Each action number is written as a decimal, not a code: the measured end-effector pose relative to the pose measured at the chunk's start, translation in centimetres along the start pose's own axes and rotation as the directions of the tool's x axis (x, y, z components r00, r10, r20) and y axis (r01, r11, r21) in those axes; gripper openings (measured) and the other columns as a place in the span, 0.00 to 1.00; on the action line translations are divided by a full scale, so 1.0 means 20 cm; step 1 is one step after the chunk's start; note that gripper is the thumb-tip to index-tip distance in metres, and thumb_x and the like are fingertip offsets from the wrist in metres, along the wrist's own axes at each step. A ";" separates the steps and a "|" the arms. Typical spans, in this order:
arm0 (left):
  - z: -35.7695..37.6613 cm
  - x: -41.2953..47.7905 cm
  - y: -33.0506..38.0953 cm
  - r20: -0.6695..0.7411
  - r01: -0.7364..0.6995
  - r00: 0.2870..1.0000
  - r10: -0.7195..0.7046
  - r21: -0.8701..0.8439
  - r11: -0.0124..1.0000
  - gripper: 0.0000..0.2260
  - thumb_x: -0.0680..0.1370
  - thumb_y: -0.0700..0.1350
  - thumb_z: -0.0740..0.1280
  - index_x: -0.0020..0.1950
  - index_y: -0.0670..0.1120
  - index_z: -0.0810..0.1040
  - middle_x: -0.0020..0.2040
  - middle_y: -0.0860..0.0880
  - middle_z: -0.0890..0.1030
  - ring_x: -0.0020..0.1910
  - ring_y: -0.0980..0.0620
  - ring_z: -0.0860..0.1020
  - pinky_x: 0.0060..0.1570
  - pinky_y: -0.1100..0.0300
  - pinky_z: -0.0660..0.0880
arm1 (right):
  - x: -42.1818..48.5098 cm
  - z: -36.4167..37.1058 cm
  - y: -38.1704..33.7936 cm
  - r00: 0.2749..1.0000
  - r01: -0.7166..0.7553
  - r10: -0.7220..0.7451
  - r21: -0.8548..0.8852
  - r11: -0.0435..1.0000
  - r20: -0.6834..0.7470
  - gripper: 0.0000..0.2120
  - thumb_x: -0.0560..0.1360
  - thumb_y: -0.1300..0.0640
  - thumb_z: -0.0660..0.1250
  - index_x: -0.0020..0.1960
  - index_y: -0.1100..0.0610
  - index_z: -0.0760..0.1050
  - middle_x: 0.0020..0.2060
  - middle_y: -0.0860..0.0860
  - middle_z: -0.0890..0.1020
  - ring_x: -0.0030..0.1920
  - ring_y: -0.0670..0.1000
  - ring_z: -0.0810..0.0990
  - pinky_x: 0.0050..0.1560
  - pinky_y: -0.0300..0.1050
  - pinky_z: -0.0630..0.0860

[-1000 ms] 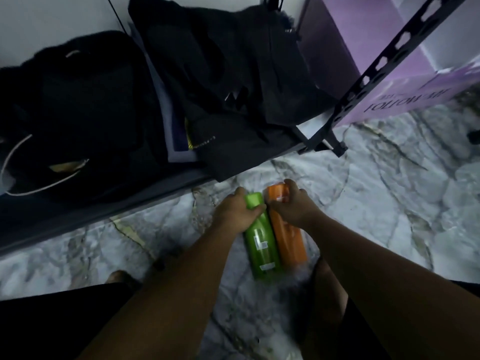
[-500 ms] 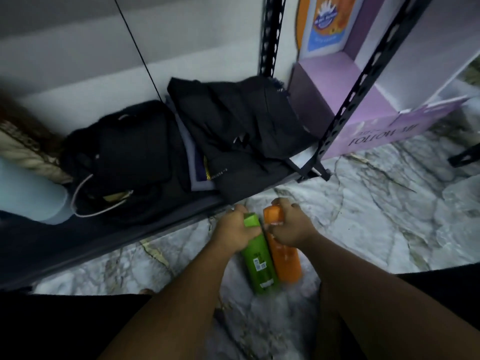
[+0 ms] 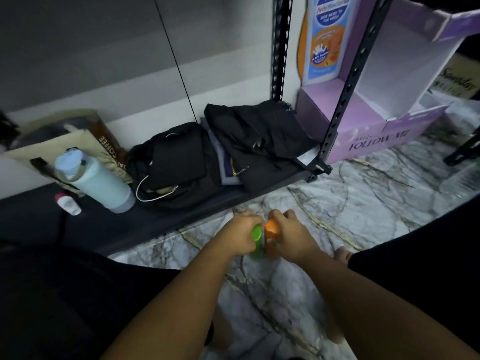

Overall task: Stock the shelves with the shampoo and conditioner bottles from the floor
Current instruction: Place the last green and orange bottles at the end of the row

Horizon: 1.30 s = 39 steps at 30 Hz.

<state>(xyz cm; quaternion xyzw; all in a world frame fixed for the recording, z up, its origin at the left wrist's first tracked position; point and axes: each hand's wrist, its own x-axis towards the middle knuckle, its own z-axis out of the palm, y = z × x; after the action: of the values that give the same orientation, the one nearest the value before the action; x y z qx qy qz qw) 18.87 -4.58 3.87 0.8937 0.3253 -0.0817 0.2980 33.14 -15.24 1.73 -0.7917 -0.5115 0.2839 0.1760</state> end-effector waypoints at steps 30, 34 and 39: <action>-0.36 -0.30 0.17 -0.501 -0.117 0.807 -0.312 -0.654 0.748 0.15 0.78 0.46 0.73 0.59 0.60 0.73 0.54 0.55 0.82 0.53 0.56 0.81 0.56 0.52 0.79 | -0.14 -0.36 -0.35 0.945 0.053 0.186 0.686 0.726 -0.270 0.26 0.66 0.56 0.82 0.59 0.47 0.74 0.52 0.48 0.83 0.49 0.46 0.82 0.50 0.45 0.79; -0.69 -0.40 0.38 -0.692 -0.385 0.687 -0.221 -0.605 0.697 0.14 0.79 0.44 0.73 0.61 0.59 0.76 0.53 0.57 0.84 0.53 0.60 0.82 0.54 0.61 0.79 | -0.18 -0.70 -0.64 0.889 0.310 0.129 0.783 0.538 -0.440 0.20 0.67 0.55 0.81 0.56 0.50 0.79 0.50 0.48 0.86 0.52 0.49 0.85 0.54 0.47 0.81; -1.18 -0.56 0.65 -0.815 -0.557 0.571 -0.097 -0.471 0.684 0.14 0.79 0.57 0.69 0.65 0.62 0.75 0.56 0.59 0.83 0.54 0.63 0.82 0.49 0.67 0.79 | -0.30 -1.21 -1.02 0.792 0.568 -0.056 0.699 0.435 -0.609 0.23 0.69 0.49 0.77 0.62 0.52 0.76 0.53 0.46 0.85 0.53 0.44 0.84 0.51 0.40 0.79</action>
<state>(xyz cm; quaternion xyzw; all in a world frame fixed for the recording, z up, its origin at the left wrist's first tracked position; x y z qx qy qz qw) 17.17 -4.64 33.02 0.6911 0.2957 0.4915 0.4399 32.05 -11.99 33.83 -0.5260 -0.3797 0.2435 0.7210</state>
